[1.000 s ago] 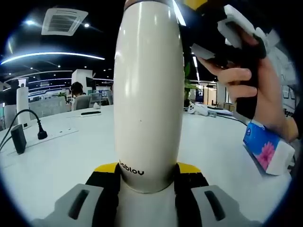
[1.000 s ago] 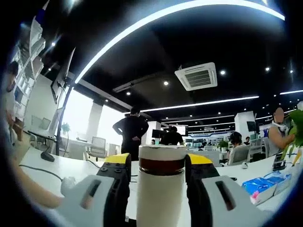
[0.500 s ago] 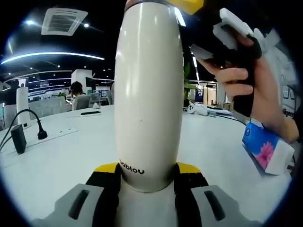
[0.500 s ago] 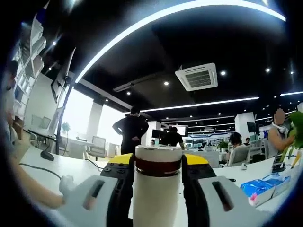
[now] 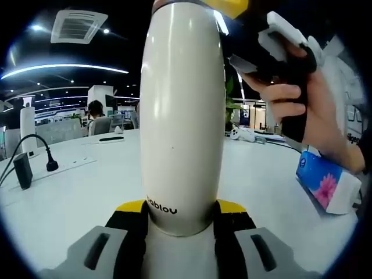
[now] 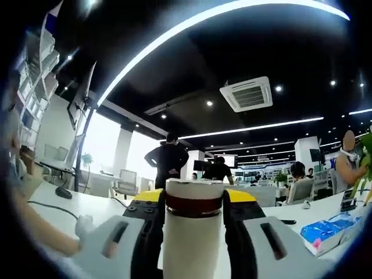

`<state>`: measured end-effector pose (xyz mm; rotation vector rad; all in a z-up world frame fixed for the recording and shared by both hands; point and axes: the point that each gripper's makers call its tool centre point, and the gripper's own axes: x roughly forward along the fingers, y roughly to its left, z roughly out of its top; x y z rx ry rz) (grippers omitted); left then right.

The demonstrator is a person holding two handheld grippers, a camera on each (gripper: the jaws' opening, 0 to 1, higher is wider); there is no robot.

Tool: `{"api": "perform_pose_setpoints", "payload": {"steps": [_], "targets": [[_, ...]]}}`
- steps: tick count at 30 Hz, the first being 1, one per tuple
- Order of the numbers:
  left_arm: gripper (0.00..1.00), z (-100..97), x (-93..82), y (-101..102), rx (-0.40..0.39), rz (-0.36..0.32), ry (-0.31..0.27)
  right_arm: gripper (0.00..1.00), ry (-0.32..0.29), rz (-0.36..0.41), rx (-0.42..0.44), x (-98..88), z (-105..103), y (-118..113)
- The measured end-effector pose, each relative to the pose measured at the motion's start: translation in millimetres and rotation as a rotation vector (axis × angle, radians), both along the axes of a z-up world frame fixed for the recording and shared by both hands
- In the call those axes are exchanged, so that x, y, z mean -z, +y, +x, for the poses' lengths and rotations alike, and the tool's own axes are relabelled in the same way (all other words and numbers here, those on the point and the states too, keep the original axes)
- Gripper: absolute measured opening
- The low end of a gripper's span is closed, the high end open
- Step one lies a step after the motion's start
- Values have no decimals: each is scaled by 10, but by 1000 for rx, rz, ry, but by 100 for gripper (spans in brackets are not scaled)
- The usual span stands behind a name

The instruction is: Grasp the water cup twist off the cup lid place the cup lid on the table

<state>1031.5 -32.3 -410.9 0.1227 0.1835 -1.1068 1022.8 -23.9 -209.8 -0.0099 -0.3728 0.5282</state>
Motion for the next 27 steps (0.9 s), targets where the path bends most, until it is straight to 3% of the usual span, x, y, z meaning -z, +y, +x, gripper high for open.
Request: {"api": "perform_pose_setpoints", "payload": {"steps": [27], "targets": [[46, 13, 3, -1, 3, 1, 1, 42, -11, 84, -414, -12, 22, 10]]}}
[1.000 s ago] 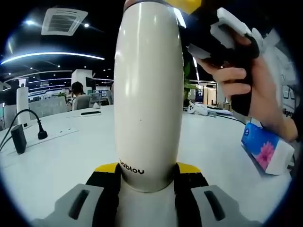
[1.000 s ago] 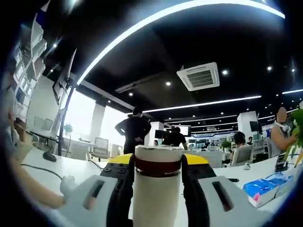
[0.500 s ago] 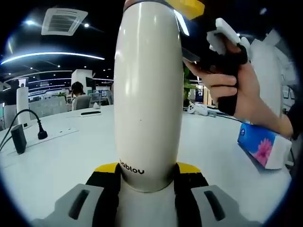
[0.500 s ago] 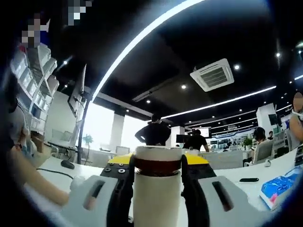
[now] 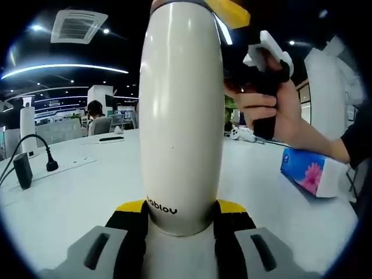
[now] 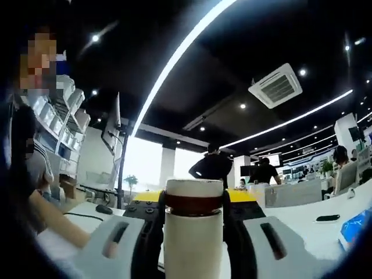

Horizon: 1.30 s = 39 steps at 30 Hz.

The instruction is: Grasp the water cup twist off the cup lid place the cup lid on the table

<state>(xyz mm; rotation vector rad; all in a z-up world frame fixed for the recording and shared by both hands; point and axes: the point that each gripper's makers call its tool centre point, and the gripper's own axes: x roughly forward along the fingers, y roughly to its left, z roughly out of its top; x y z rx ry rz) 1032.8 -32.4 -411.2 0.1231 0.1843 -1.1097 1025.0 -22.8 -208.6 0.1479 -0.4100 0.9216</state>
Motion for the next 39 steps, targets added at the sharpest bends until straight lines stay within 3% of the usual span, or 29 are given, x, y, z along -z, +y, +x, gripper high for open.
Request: {"api": "perform_pose_setpoints", "payload": {"steps": [18, 39], "targets": [[46, -6, 0, 1, 4, 0, 0, 42, -15, 12, -215, 5, -45, 27], [46, 3, 0, -17, 8, -2, -2, 42, 66, 110, -502, 19, -16, 23]]}}
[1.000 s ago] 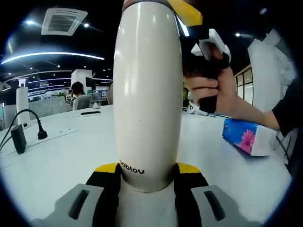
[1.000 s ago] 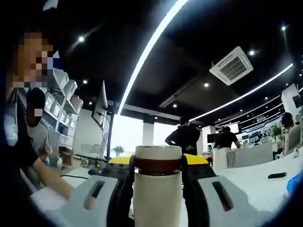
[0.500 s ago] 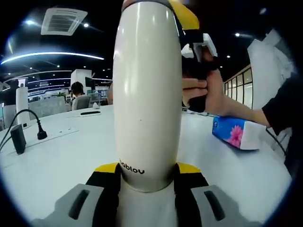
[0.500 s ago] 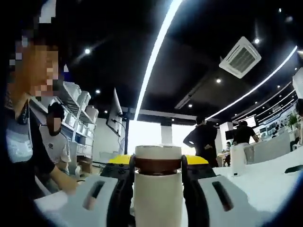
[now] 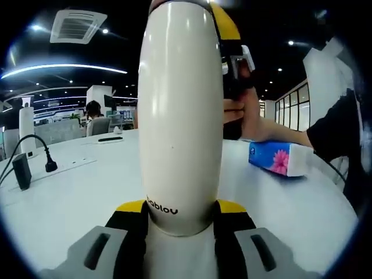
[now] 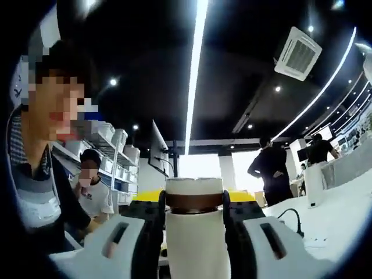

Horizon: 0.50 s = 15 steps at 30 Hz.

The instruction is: Grasp the water cup twist off the cup lid place the cup lid on the table

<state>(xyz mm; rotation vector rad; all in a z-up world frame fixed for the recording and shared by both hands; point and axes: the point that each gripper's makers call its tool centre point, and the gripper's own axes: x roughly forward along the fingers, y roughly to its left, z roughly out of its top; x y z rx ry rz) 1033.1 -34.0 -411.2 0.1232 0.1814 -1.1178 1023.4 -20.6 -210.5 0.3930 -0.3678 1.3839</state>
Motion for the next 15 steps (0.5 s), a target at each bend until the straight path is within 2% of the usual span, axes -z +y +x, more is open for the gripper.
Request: {"api": "perform_pose_setpoints", "payload": {"steps": [7, 15], "targets": [[46, 30, 3, -6, 5, -1, 0, 42, -3, 1, -31, -7, 14, -11], [46, 53, 4, -3, 7, -2, -1, 45, 3, -19, -9, 13, 23, 2]]}}
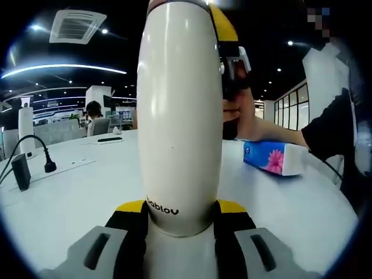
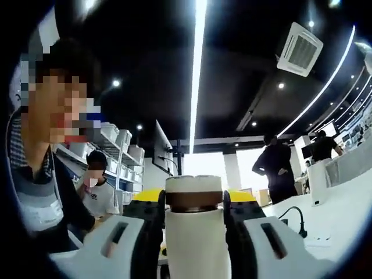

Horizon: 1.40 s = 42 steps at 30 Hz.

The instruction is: Grasp the water cup twist off the cup lid place the cup lid on the table

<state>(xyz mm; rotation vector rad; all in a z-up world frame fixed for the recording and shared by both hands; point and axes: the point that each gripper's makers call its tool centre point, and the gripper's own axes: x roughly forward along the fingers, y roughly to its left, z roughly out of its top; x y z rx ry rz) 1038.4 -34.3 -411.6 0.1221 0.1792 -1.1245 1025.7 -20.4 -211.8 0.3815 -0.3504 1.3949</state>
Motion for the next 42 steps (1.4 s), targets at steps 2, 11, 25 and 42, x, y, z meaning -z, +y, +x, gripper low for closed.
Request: {"api": "perform_pose_setpoints", "payload": {"steps": [2, 11, 25, 42], "targets": [[46, -1, 1, 2, 1, 1, 1, 48, 8, -4, 7, 4, 10, -1], [46, 20, -2, 31, 4, 0, 1, 62, 14, -36, 76, 17, -27, 47], [46, -44, -3, 3, 0, 2, 0, 66, -23, -98, 335, 35, -41, 0], [46, -74, -3, -8, -5, 4, 1, 63, -34, -135, 644, 47, -147, -128]]}}
